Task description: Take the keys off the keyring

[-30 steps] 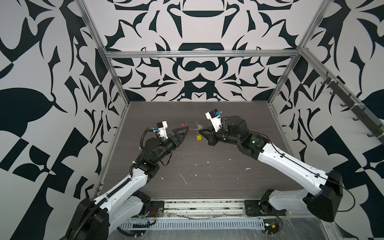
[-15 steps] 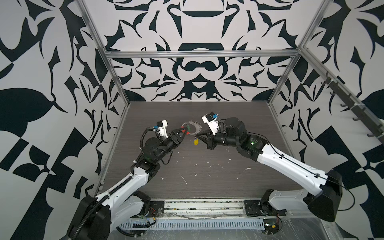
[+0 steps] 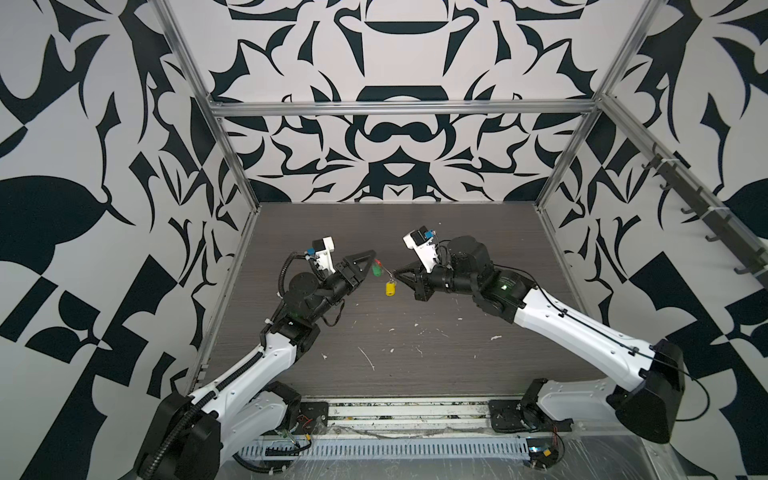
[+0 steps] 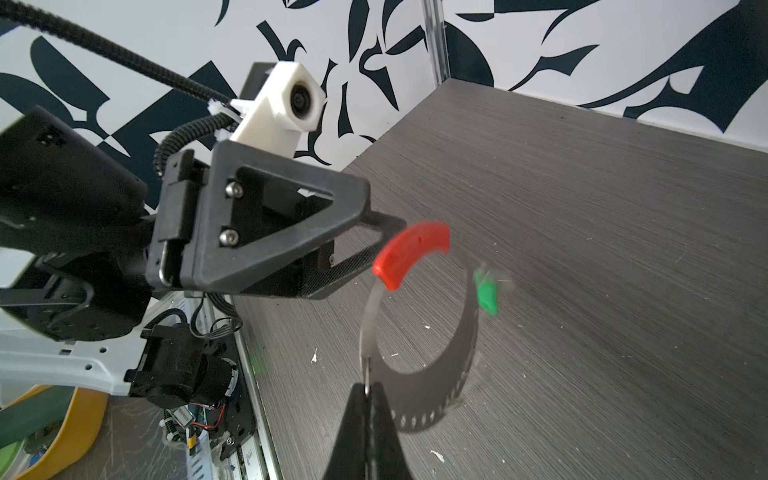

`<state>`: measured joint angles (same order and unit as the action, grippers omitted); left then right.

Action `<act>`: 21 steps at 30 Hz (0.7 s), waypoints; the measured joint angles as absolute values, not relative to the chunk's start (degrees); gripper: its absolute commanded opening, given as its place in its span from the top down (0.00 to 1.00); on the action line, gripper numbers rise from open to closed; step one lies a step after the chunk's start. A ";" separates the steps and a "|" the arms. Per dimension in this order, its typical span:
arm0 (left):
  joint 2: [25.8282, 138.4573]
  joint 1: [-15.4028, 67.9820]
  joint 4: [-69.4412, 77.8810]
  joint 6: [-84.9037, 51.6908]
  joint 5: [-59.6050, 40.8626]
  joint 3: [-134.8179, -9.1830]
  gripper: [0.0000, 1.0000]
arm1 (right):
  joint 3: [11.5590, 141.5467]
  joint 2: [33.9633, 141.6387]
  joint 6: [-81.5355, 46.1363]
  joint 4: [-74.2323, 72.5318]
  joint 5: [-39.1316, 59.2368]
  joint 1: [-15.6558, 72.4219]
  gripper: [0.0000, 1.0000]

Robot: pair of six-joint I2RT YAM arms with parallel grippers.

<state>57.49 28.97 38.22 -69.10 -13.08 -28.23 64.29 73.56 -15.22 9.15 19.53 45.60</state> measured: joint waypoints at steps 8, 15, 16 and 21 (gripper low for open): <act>48.97 28.86 27.49 -65.84 -12.82 -28.21 0.21 | 63.44 73.17 -13.19 8.60 16.86 45.63 1.00; 42.70 28.77 13.65 -55.09 -14.35 -31.73 0.19 | 63.37 73.19 -12.10 6.37 25.34 42.15 1.00; 42.85 28.77 12.69 -53.63 -15.00 -32.69 0.20 | 63.35 73.19 -12.32 5.61 27.42 40.99 1.00; 44.05 28.75 10.81 -48.51 -19.03 -35.40 0.28 | 63.35 73.21 -12.71 2.72 36.67 37.28 1.00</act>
<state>44.05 28.75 10.81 -48.51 -19.03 -35.40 63.35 73.21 -12.71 2.72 36.67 37.28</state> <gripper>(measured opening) 0.756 0.043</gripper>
